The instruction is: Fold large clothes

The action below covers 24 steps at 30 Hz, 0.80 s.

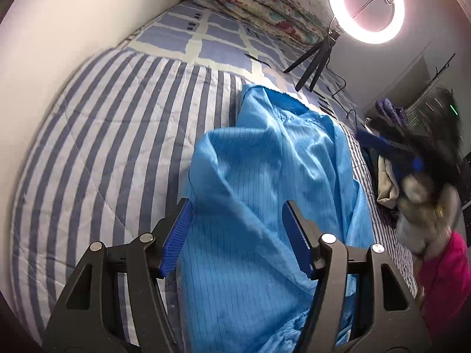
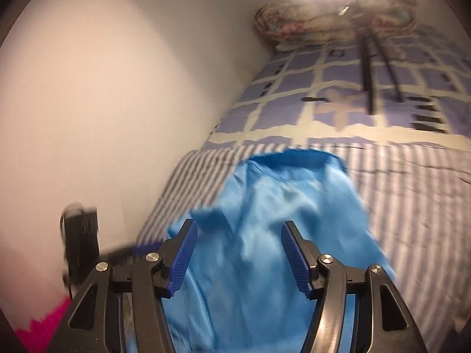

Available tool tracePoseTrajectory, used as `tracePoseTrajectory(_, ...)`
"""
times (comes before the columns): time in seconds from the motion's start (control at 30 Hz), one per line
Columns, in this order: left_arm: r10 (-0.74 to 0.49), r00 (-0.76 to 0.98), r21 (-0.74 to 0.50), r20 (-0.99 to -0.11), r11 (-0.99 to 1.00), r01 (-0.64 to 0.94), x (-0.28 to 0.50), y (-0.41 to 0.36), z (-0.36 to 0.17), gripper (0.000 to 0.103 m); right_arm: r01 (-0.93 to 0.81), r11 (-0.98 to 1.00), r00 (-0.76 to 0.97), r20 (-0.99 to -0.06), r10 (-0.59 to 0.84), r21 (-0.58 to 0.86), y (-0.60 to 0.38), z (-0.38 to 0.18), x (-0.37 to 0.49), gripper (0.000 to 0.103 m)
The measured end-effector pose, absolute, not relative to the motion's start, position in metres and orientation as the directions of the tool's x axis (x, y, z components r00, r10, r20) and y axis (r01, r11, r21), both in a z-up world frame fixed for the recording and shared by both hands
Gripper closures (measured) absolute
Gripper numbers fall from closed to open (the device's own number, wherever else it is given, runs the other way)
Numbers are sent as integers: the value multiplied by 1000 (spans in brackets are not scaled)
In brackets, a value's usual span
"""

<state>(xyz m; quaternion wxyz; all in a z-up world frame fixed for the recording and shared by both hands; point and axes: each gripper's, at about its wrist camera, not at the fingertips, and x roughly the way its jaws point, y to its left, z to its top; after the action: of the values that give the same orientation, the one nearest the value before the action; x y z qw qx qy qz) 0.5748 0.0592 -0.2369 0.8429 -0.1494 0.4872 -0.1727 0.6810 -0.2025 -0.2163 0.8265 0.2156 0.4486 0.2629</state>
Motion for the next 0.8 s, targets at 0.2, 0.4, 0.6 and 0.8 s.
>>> tracePoseTrajectory(0.2,-431,436,-407,-790,901,153,575,61,-259,43,-156,783,399,-687,608,602,-163,-262,759,37)
tracePoseTrajectory(0.4,-440,451,-421,-777,895,149,579,65,-265,43,-130,814,337,-747,573,566,-133,-287,795,76)
tracePoseTrajectory(0.6,-415,463,-390,-783,908,154,579,61,-271,43,-102,834,439,-727,527,543,-140,-286,799,103)
tracePoseTrajectory(0.8,-409,454,-379,-791,911,162,585,59,-258,43,-95,813,394,-728,561,574,-150,-287,798,90)
